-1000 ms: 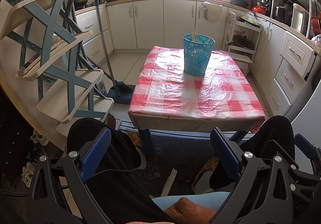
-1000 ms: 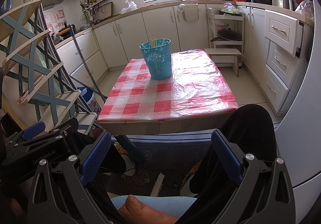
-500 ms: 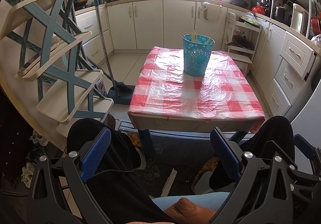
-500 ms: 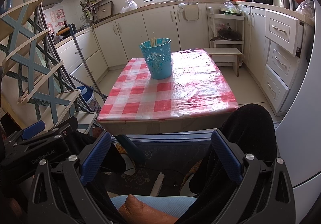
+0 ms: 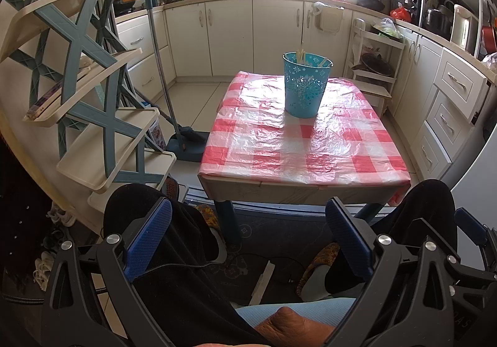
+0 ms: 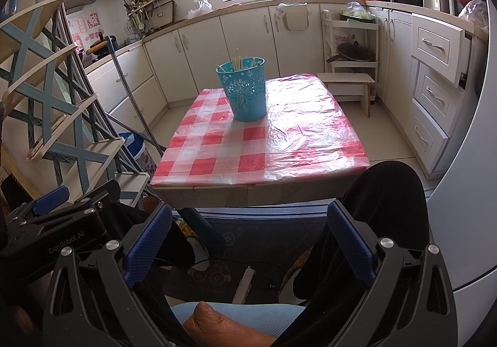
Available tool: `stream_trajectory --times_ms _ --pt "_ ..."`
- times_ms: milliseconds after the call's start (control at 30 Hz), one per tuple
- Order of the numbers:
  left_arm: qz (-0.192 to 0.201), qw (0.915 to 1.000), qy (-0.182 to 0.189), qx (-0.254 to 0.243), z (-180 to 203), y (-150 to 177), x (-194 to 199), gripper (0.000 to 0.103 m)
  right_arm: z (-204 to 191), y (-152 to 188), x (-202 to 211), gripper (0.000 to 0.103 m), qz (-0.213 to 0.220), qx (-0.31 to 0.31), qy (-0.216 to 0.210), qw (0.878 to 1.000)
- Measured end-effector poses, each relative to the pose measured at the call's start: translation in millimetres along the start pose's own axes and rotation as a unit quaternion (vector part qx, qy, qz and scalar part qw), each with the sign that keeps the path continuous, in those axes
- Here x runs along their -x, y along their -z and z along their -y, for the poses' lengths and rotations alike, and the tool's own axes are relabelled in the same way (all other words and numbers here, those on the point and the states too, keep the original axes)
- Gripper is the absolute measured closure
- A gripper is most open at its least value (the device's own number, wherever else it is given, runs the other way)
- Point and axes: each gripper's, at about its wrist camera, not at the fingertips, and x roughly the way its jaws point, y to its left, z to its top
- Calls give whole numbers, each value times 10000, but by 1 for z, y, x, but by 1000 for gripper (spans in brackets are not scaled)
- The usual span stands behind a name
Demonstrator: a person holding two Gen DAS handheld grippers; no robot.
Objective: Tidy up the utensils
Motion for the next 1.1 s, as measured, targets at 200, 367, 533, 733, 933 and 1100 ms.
stream_trajectory --times_ms 200,367,533,733,933,1100 --pt "10 10000 -6 15 -1 -1 -1 8 -1 -2 0 7 -4 -4 -1 10000" --pt "73 9999 -97 58 -8 -4 -5 8 2 8 -2 7 -38 -13 -5 10000" --pt "132 9997 -113 158 -15 -6 -6 8 5 11 -3 7 -87 -41 -6 10000" --pt "224 9996 -149 42 -12 -4 -3 8 7 10 -1 7 -82 -50 -7 10000" --pt "143 9998 -118 7 -9 -4 -1 8 5 4 2 7 -43 -36 -12 10000" --pt "127 9998 -113 85 -12 -3 1 8 4 2 6 7 -24 -28 -16 10000"
